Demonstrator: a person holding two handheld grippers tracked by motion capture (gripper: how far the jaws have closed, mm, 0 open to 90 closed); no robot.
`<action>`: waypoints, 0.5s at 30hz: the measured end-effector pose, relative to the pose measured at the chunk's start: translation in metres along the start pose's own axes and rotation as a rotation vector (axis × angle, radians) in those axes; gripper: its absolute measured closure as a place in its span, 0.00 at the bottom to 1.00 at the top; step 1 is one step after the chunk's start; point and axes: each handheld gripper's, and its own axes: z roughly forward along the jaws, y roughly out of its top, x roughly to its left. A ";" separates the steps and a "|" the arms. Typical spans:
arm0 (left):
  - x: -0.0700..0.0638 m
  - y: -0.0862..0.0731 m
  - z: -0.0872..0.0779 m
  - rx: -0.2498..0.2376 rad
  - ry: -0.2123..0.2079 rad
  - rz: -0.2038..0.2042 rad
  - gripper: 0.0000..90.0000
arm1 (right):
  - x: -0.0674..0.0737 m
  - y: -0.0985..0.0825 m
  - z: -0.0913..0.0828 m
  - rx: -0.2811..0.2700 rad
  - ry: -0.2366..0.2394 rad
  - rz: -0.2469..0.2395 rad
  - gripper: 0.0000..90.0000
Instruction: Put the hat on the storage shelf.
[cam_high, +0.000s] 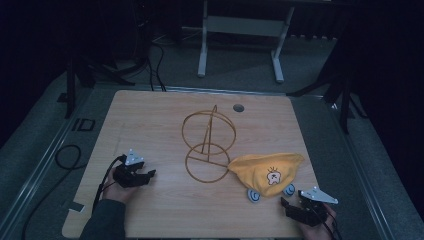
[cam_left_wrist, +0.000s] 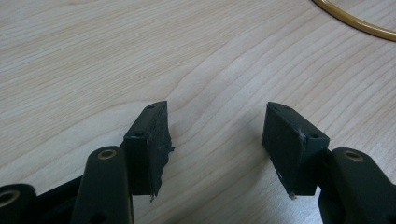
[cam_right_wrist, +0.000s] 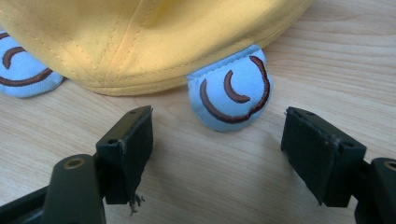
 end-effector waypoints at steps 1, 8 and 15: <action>0.000 -0.002 -0.001 -0.009 0.004 0.000 0.46 | 0.000 0.000 0.000 0.002 -0.004 0.003 0.27; 0.000 -0.007 -0.002 -0.030 0.019 -0.015 0.45 | 0.004 0.001 -0.005 0.015 -0.042 -0.002 0.29; -0.002 -0.008 -0.003 -0.034 0.029 -0.022 0.45 | 0.013 0.006 -0.020 -0.026 -0.047 -0.022 0.42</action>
